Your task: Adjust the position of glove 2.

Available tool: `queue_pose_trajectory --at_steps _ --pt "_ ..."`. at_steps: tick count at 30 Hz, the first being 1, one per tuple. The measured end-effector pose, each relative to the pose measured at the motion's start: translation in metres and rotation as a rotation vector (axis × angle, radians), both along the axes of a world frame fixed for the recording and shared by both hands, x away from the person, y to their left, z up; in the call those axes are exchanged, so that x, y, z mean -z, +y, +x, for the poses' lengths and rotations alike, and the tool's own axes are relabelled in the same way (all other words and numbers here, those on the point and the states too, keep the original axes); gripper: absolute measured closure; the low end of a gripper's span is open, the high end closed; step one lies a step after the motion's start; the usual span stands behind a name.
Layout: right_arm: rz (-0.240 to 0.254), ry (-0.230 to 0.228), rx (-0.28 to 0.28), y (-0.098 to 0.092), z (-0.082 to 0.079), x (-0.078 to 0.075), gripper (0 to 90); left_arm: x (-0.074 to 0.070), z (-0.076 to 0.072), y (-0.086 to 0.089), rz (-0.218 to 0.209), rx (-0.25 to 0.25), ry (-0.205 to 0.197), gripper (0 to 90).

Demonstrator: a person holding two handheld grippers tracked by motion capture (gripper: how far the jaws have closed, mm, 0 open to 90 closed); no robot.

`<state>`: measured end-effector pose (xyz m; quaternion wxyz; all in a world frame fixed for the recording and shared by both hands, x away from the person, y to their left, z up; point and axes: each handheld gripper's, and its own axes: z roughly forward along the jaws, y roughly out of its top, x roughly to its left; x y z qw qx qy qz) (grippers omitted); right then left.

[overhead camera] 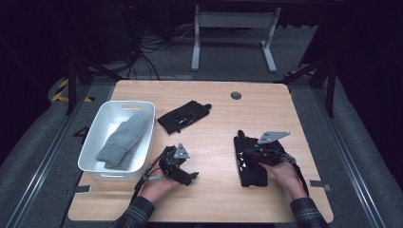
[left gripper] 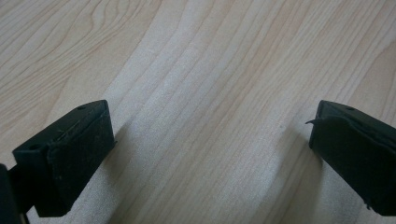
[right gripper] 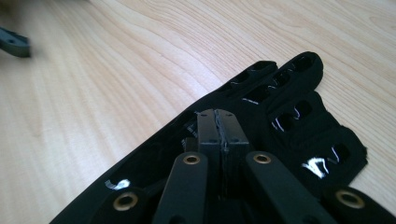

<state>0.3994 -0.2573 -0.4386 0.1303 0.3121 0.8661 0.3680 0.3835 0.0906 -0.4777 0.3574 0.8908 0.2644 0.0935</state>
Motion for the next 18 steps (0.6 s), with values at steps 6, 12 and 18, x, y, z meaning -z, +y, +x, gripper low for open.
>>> queue_pose_trajectory --at_steps 6,12,18 --pt "-0.032 0.029 0.01 0.006 0.011 0.016 90.0 0.0 0.0 0.0 0.0 0.0 0.0 0.3" --pt "-0.033 0.04 0.024 0.005 0.0 0.016 90.0 0.0 0.0 0.0 0.001 0.0 -0.001 0.3" --pt "-0.053 0.049 0.028 0.006 -0.023 0.015 90.0 0.0 0.0 0.0 0.001 0.0 -0.001 0.3"
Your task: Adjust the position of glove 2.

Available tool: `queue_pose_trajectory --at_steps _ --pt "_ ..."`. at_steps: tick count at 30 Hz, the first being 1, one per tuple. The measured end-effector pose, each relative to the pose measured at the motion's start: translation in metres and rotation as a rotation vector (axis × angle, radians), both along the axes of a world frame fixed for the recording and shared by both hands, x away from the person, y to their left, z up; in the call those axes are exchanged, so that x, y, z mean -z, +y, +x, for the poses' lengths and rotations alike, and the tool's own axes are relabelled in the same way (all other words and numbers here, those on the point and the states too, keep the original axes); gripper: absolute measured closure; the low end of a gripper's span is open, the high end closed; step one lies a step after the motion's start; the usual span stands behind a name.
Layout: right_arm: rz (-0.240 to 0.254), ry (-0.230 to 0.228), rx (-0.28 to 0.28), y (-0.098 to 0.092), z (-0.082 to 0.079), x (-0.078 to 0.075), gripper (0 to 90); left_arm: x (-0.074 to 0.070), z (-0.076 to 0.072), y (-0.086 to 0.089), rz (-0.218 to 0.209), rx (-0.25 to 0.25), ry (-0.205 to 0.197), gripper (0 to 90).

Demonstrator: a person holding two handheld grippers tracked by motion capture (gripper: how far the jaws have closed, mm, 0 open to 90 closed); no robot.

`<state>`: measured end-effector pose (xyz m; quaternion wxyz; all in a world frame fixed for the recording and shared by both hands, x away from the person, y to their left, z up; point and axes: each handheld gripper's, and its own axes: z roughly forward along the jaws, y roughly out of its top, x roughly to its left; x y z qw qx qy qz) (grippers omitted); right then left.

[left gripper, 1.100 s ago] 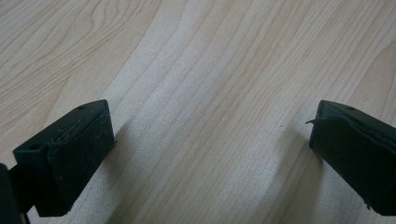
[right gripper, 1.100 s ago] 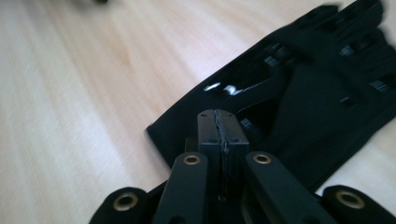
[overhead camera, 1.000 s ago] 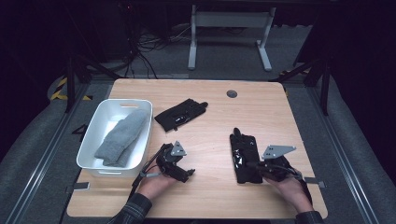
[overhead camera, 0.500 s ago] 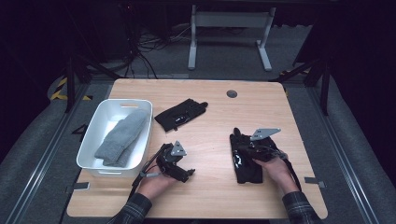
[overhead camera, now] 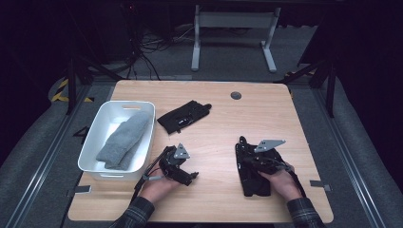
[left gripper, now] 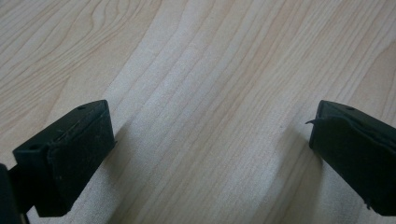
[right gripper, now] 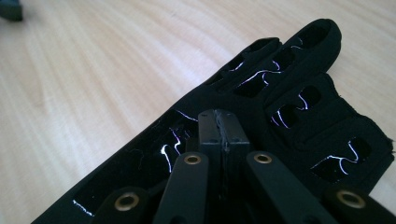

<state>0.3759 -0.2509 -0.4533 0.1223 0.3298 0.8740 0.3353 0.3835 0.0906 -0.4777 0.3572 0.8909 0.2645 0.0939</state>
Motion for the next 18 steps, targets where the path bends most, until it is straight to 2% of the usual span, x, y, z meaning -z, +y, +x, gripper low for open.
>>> queue_pose_trajectory --at_steps 5,10,12,14,18 --pt "-0.021 0.001 -0.006 0.003 -0.014 -0.001 90.0 0.0 0.0 0.0 0.001 0.0 0.0 0.3" --pt "-0.016 -0.006 -0.015 0.003 -0.015 -0.003 89.0 0.0 0.0 0.0 0.0 0.001 -0.001 0.3" --pt "0.01 -0.021 -0.008 0.0 -0.014 -0.007 79.3 0.0 0.0 0.0 0.0 0.0 0.0 0.3" --pt "0.023 -0.04 0.0 -0.003 -0.013 -0.011 73.5 0.0 0.0 0.0 0.001 0.0 0.0 0.3" --pt "0.057 -0.079 0.063 -0.019 -0.01 -0.016 56.1 0.0 0.0 0.0 0.0 0.0 0.0 0.3"
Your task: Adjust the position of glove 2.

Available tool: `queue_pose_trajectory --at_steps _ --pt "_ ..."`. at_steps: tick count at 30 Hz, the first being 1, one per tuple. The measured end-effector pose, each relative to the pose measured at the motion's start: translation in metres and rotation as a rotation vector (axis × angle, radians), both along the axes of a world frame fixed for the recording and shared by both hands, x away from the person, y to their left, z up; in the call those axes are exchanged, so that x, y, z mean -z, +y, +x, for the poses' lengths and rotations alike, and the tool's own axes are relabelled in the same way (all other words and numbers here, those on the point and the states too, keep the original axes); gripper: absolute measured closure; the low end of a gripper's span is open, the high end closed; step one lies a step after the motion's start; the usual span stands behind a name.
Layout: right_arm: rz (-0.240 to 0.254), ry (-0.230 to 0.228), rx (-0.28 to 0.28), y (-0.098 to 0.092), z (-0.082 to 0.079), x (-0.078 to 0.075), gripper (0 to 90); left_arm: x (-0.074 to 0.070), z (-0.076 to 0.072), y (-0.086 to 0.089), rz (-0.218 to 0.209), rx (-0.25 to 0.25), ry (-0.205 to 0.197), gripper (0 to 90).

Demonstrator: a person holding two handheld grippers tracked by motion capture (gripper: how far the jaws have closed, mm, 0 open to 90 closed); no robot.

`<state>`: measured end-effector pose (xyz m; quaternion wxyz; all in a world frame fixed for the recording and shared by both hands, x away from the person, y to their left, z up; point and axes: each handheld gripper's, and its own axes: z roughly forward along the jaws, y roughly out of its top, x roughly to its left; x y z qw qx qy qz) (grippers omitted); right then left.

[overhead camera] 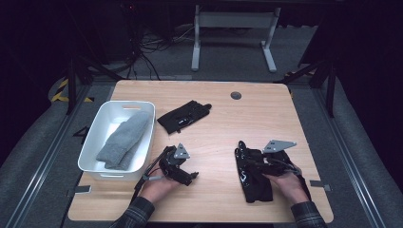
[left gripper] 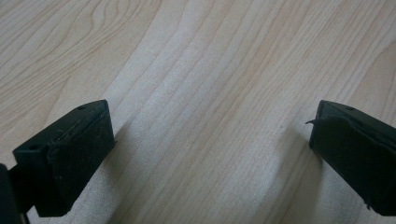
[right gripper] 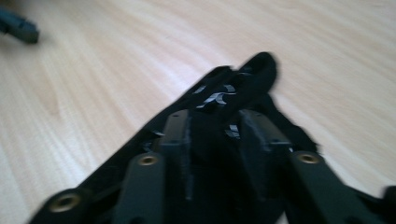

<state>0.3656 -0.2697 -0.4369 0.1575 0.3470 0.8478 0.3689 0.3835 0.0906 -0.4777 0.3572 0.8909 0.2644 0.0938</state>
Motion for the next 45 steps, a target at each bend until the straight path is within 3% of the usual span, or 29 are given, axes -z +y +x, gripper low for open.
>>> queue_pose_trajectory --at_steps 8,15,22,26,30,31,34,35,39,41,45 --pt "0.015 -0.032 0.187 -0.048 0.014 0.007 33.2 0.0 0.0 0.0 0.001 0.0 0.0 0.3" --pt "-0.006 -0.039 0.292 -0.069 0.023 0.019 27.5 0.0 0.0 -0.001 -0.003 -0.004 0.002 0.4" --pt "-0.006 -0.036 0.299 -0.074 0.026 0.025 26.9 -0.014 0.003 -0.001 -0.014 -0.034 -0.013 23.5" --pt "0.0 -0.02 0.301 -0.076 0.027 0.029 25.6 -0.026 0.01 -0.004 -0.029 -0.049 -0.004 49.4" --pt "0.002 -0.023 0.305 -0.077 0.028 0.03 23.0 -0.033 0.019 -0.005 -0.043 -0.066 -0.001 69.8" --pt "0.003 -0.025 0.305 -0.077 0.028 0.03 22.8 -0.035 0.025 -0.006 -0.042 -0.078 0.016 73.3" --pt "-0.004 -0.028 0.305 -0.076 0.028 0.03 21.3 -0.04 0.033 -0.007 -0.034 -0.095 -0.016 86.2" --pt "-0.007 -0.024 0.301 -0.076 0.029 0.03 19.5 -0.042 0.037 -0.007 -0.037 -0.106 -0.003 89.6" --pt "-0.011 -0.018 0.297 -0.076 0.029 0.031 16.5 -0.047 0.053 -0.01 -0.025 -0.14 -0.004 89.9" --pt "-0.011 -0.017 0.296 -0.076 0.029 0.031 16.3 -0.048 0.06 -0.012 -0.001 -0.158 -0.025 89.9" --pt "-0.014 -0.018 0.294 -0.076 0.029 0.031 16.2 -0.049 0.078 -0.016 0.03 -0.18 -0.031 89.9"
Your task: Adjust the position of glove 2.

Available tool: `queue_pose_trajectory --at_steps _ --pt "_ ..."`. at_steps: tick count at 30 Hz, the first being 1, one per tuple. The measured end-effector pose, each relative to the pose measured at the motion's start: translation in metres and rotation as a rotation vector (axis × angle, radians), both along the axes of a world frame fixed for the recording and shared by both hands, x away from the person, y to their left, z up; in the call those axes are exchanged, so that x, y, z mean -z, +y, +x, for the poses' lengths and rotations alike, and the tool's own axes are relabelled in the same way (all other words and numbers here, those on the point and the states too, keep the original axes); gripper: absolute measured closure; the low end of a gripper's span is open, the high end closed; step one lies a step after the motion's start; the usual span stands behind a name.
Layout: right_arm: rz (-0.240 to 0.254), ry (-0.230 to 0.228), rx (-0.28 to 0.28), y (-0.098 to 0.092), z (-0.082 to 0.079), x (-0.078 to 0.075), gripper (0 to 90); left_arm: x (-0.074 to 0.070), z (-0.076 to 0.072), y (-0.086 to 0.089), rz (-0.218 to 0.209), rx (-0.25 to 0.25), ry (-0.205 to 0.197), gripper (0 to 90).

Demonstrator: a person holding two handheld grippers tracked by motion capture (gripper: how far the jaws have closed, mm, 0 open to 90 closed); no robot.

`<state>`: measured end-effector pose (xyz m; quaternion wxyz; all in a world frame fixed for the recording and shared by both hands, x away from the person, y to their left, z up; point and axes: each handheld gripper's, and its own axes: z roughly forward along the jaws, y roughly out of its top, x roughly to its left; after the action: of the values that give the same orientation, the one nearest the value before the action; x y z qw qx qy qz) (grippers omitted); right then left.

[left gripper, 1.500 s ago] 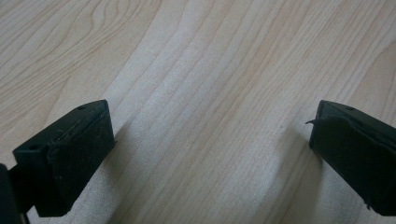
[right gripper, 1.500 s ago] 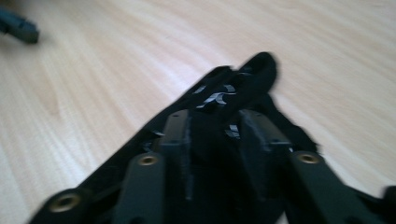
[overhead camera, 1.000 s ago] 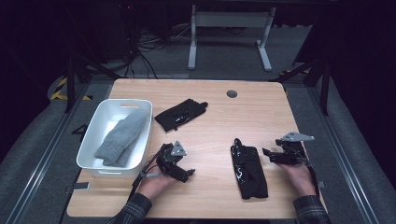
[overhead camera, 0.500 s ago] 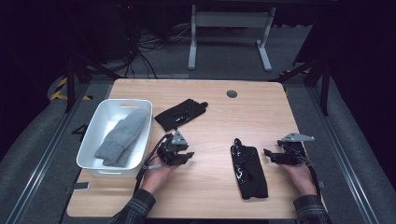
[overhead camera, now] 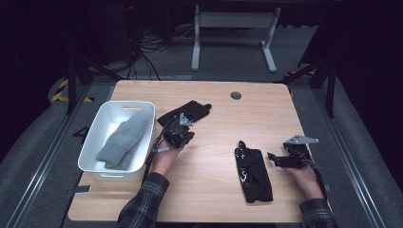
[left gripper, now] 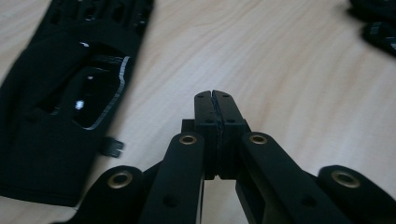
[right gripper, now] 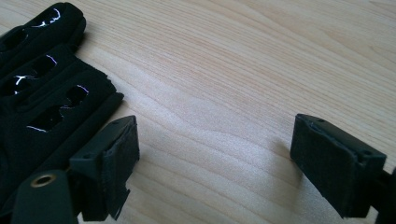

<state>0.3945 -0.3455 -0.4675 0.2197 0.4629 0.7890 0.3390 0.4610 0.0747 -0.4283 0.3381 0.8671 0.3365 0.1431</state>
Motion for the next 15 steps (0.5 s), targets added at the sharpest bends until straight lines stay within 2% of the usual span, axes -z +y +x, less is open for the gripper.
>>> queue_pose_trajectory --at_steps 5,8,10,13,15 --pt "0.0 -0.001 -0.001 0.0 0.0 0.0 16.2 0.0 0.023 -0.002 0.026 -0.034 -0.002 89.9" --pt "0.0 -0.001 -0.004 0.0 0.0 0.0 16.2 0.001 0.034 -0.003 0.02 -0.059 0.001 89.9" --pt "0.0 0.0 -0.005 0.0 0.0 0.0 16.2 0.001 0.041 -0.004 0.032 -0.072 -0.009 89.9" --pt "0.001 0.001 -0.008 0.001 0.0 0.0 16.2 0.003 0.052 -0.006 0.035 -0.086 -0.006 89.9" --pt "0.001 0.001 -0.008 0.001 0.0 0.0 16.2 0.006 0.058 -0.006 0.016 -0.092 0.004 89.9"
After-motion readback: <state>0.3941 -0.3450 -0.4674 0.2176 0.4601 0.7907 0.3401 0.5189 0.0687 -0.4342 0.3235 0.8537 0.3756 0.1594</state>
